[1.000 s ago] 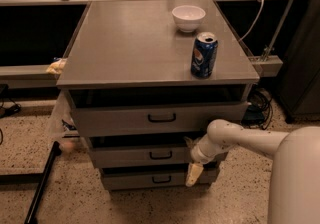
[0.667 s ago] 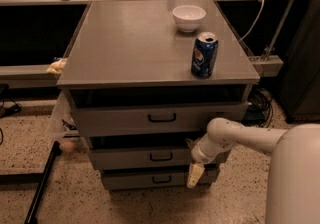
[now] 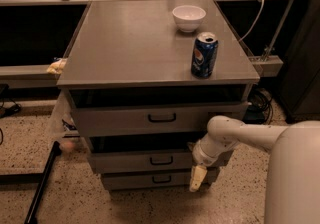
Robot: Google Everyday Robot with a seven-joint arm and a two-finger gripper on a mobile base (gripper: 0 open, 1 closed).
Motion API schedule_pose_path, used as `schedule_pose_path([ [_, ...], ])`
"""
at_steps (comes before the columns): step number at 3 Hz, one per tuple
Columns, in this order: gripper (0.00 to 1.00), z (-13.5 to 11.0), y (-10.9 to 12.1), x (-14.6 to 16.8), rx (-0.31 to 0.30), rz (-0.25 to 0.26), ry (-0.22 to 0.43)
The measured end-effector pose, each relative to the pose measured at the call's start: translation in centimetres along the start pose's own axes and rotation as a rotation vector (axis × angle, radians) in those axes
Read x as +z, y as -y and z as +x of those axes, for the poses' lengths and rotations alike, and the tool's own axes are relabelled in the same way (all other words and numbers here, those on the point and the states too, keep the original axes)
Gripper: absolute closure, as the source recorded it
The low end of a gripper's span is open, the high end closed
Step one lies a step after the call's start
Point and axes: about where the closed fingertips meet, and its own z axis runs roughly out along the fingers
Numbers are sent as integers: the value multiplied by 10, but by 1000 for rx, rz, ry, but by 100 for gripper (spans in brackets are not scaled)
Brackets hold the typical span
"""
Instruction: Open middle drawer
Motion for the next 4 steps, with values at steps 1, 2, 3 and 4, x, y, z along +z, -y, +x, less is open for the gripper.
schedule_pose_path([
  [1, 0, 5, -16, 0, 21, -54, -9],
  [2, 0, 10, -37, -2, 41, -110, -17],
  [3, 0, 15, -58, -7, 60, -152, -29],
  [4, 0, 18, -81, -18, 75, -192, -50],
])
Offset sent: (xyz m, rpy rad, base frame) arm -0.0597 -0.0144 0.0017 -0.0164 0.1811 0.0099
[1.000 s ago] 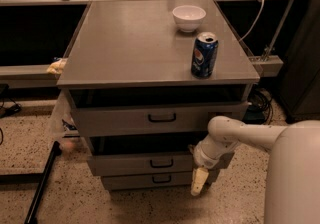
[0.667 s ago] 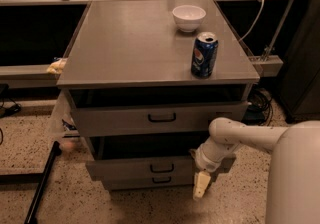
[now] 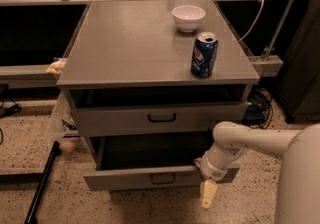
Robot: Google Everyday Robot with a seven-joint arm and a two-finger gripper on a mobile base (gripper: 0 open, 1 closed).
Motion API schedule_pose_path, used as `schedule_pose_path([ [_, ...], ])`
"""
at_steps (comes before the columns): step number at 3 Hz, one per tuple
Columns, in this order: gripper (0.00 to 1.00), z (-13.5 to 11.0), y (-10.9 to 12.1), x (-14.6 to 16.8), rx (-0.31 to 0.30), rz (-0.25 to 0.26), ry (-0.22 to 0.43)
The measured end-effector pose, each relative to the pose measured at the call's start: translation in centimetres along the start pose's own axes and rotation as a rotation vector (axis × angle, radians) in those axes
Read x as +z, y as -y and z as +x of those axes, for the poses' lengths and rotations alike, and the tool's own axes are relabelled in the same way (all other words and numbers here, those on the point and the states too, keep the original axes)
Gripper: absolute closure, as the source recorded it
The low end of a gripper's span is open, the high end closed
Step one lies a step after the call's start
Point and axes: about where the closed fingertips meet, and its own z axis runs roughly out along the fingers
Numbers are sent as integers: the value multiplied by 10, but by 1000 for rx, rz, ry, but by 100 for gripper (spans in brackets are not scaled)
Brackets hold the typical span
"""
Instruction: Open middle drawer
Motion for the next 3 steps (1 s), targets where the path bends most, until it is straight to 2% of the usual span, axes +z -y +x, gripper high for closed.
schedule_pose_path([
  [2, 0, 11, -59, -12, 51, -116, -40],
  [3, 0, 11, -61, -12, 51, -122, -41],
])
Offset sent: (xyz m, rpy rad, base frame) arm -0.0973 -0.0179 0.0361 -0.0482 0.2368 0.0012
